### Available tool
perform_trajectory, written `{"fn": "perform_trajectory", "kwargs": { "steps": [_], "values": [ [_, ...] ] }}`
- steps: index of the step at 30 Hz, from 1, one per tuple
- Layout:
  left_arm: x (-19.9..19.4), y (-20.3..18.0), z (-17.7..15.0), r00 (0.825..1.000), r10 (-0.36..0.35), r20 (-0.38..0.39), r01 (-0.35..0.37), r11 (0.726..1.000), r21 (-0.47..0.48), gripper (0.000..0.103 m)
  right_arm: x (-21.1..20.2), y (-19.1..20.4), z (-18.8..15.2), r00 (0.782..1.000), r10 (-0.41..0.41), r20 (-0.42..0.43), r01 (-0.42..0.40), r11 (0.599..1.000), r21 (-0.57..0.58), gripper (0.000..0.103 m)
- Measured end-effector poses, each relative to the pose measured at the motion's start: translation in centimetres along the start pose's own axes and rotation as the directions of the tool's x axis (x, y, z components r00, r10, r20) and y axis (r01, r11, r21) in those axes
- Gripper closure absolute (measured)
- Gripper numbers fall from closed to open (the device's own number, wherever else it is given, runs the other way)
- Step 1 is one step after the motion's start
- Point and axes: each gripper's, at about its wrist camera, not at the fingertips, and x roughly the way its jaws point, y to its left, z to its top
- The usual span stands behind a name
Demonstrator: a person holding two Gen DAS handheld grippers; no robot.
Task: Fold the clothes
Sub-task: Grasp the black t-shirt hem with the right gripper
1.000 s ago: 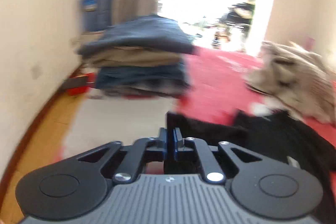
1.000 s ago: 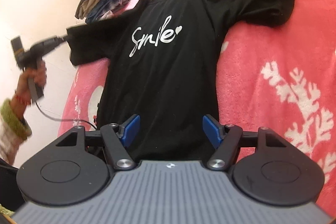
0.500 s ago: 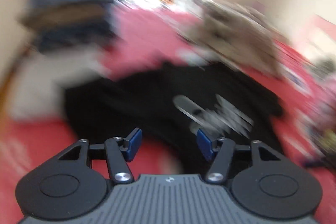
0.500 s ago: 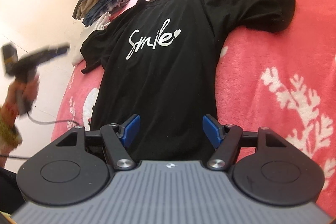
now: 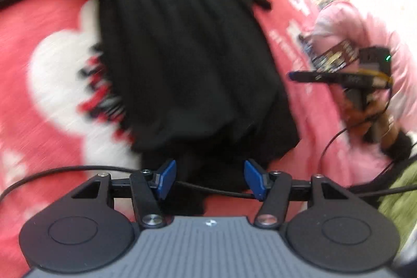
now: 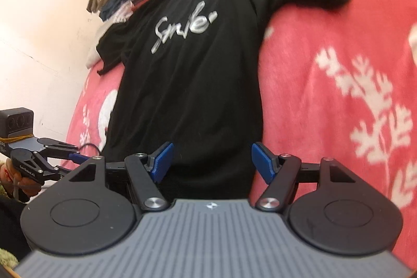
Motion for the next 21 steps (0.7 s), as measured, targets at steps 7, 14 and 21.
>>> {"fn": "perform_trajectory", "kwargs": {
  "steps": [7,14,21],
  "values": [
    [-1.2,1.9,-1.3,0.984,0.180,0.011,-0.180,0.984,0.019,0.044,0.8,-1.5,-2.8,0.997,0.013,-0.079,-0.003,0.993,0.122,0.036],
    [-1.5,3.5,3.0,0.973,0.158,0.166,-0.140,0.984,-0.111,0.043,2.0,-1.8,-3.7,0.987,0.075,-0.145,-0.047,0.982,0.183,0.058],
    [1.3,2.9,5.4,0.983,0.145,0.112,-0.135,0.987,-0.091,0.043,-1.6,-2.6,-2.3,0.998,-0.040,-0.046,0.047,0.985,0.164,0.103]
  ]
}}
